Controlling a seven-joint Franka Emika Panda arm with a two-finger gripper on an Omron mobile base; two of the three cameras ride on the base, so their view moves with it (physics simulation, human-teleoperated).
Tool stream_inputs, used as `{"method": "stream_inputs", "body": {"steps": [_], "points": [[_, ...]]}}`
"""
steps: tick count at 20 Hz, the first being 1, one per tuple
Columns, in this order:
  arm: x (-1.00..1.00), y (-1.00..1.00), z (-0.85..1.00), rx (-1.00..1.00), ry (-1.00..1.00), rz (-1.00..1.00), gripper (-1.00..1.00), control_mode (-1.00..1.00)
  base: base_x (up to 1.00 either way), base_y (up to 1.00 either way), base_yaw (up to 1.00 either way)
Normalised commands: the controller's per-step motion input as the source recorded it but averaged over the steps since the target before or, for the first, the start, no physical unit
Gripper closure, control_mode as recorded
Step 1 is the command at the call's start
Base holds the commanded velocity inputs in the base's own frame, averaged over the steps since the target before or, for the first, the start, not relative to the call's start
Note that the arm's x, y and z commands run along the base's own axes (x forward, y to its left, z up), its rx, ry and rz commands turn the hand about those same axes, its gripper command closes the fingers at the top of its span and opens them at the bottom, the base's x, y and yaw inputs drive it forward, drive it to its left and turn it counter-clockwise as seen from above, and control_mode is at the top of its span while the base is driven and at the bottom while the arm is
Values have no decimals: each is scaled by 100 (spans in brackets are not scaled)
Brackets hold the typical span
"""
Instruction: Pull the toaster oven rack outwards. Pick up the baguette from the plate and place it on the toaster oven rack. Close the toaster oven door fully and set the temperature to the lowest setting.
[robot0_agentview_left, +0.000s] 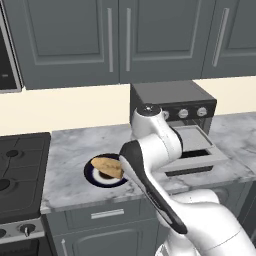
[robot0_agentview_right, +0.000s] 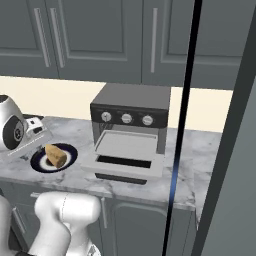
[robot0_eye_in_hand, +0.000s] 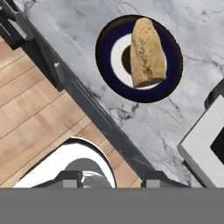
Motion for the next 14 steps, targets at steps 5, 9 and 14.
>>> {"method": "stream_inputs", "body": {"steps": [5, 9, 14], "points": [[28, 0, -12, 0, 0, 7, -100, -100, 0, 0, 0], [41, 16, -1, 0, 0, 3, -100, -100, 0, 0, 0], [43, 30, -5, -2, 4, 1, -100, -100, 0, 0, 0]]}}
